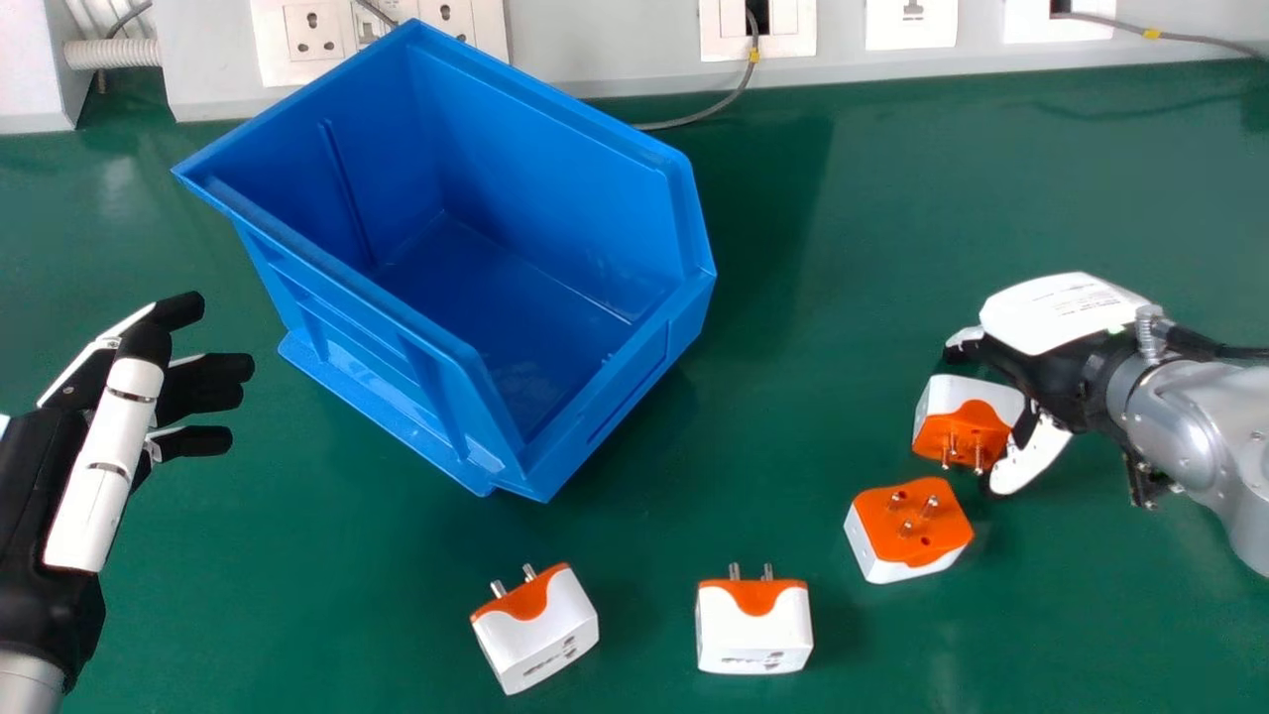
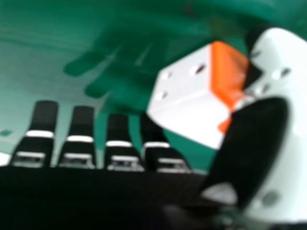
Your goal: Pick all objects and put in blue box
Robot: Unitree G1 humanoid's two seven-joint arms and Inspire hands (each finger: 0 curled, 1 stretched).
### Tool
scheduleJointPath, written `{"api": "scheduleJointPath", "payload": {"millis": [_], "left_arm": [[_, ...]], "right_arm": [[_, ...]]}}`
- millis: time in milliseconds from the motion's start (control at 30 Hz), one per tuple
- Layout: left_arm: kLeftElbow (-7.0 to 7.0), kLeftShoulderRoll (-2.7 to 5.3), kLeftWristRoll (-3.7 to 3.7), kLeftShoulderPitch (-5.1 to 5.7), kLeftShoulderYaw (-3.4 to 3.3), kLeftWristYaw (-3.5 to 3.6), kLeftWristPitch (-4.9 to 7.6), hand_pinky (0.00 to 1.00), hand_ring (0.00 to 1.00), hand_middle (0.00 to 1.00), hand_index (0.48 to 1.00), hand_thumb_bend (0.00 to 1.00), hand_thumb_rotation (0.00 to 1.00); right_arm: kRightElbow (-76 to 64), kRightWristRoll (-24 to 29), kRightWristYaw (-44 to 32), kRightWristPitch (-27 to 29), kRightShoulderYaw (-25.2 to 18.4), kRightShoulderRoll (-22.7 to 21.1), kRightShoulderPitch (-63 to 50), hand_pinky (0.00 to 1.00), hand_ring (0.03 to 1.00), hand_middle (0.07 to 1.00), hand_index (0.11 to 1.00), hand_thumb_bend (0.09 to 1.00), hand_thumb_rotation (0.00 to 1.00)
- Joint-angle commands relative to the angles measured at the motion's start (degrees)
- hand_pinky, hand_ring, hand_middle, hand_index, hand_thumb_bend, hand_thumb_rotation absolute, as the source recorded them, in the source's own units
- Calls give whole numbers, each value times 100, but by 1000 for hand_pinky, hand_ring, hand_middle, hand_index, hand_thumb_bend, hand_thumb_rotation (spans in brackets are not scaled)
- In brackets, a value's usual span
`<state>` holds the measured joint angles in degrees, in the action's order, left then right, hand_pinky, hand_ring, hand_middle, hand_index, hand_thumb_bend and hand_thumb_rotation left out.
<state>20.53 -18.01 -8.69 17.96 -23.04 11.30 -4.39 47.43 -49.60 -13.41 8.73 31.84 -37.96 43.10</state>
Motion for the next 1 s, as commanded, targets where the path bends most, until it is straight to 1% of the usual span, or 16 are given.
{"api": "scheduleJointPath", "payload": {"millis": [0,100,200,333,500,600,700,767,900,967], "left_arm": [[103,-8,65,-54,8,-58,-1,689,747,727,847,479,969],[96,-16,85,-79,20,-75,-25,692,747,728,847,478,969],[128,-20,105,-94,27,-87,-93,693,747,729,848,476,970],[36,-24,117,-132,15,-73,-86,692,745,728,850,472,972],[45,-30,125,-150,20,-76,-119,687,742,726,851,468,974],[61,-30,127,-152,19,-76,-134,682,738,723,849,465,975],[78,-21,113,-151,17,-74,-154,680,736,722,848,464,975],[55,-19,107,-155,17,-65,-134,677,734,720,846,462,976],[25,-22,114,-168,20,-62,-109,675,733,719,845,462,976],[87,-24,122,-154,27,-68,-142,674,732,718,844,463,976]], "right_arm": [[69,86,-130,128,40,103,-13,785,858,890,844,484,304],[87,82,-160,128,39,114,4,790,860,890,843,481,297],[32,117,-252,126,12,100,1,795,862,891,843,480,293],[27,152,-287,102,-14,131,-7,805,869,895,846,478,292],[93,118,-219,164,16,169,13,815,875,898,849,480,287],[119,110,-212,223,30,162,32,818,877,899,854,489,308],[96,94,-179,251,34,145,6,819,877,900,857,496,322],[91,116,-196,242,24,163,-7,814,876,900,858,521,354],[99,128,-214,238,29,202,-9,815,876,901,859,542,380],[99,158,-218,252,10,206,-21,816,876,901,859,551,393]]}}
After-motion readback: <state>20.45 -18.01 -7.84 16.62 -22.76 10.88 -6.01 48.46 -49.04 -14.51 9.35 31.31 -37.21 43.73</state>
